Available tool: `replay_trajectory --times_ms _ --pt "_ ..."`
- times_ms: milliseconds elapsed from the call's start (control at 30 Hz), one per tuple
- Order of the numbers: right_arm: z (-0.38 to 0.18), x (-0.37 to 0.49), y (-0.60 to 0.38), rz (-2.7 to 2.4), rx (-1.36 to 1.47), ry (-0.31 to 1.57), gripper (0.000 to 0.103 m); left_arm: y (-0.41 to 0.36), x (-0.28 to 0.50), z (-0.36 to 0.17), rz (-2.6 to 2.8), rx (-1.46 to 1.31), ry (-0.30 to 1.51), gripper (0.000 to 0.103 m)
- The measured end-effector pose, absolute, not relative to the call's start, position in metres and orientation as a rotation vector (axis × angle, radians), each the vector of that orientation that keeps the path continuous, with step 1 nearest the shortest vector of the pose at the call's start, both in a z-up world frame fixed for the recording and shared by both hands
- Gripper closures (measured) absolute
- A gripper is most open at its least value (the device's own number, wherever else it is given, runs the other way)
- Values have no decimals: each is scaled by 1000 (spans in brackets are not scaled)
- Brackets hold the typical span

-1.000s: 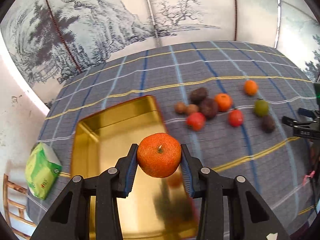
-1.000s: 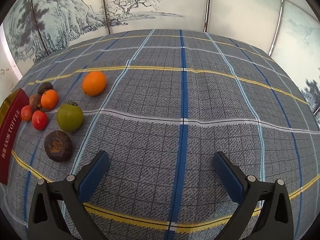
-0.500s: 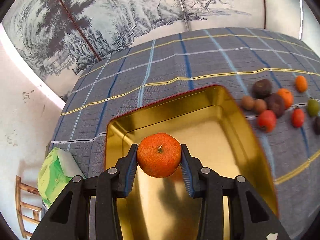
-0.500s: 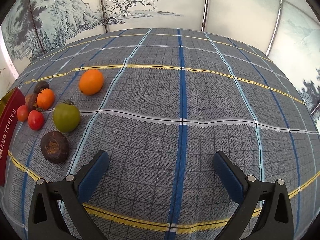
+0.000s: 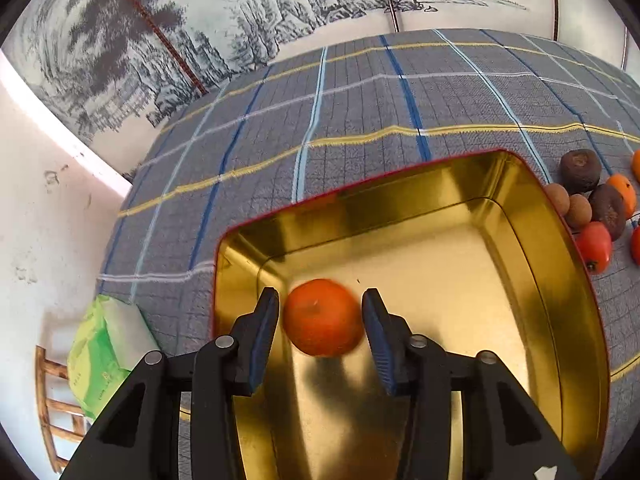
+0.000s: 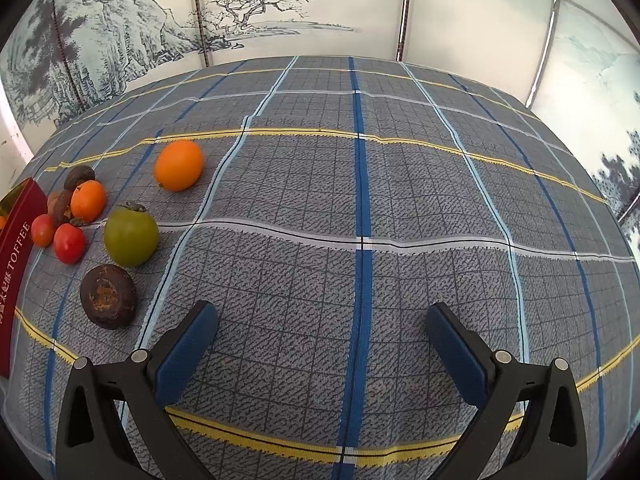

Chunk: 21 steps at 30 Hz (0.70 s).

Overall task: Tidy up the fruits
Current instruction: 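Carry the tangerine over the tin and open the left gripper, then grasp the dark brown dried fruit with the right gripper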

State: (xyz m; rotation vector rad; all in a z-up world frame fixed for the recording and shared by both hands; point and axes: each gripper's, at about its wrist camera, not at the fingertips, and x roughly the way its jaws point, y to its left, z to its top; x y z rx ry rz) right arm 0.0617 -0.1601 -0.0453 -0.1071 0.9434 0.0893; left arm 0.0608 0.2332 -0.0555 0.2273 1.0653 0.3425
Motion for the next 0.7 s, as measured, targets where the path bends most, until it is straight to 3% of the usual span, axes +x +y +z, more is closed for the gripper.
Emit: replay_trajectory --times_ms 300,367,433,700 --pt "-26 32 -138 309 -69 889 8 226 18 -11 347 117 883 51" --pt "-25 30 -123 374 -92 896 28 219 -2 1 323 65 827 48" --pt "-27 32 -112 417 -99 916 38 209 -29 10 287 15 769 45" --pt "-32 31 -93 500 -97 938 38 187 -100 21 237 -74 662 34"
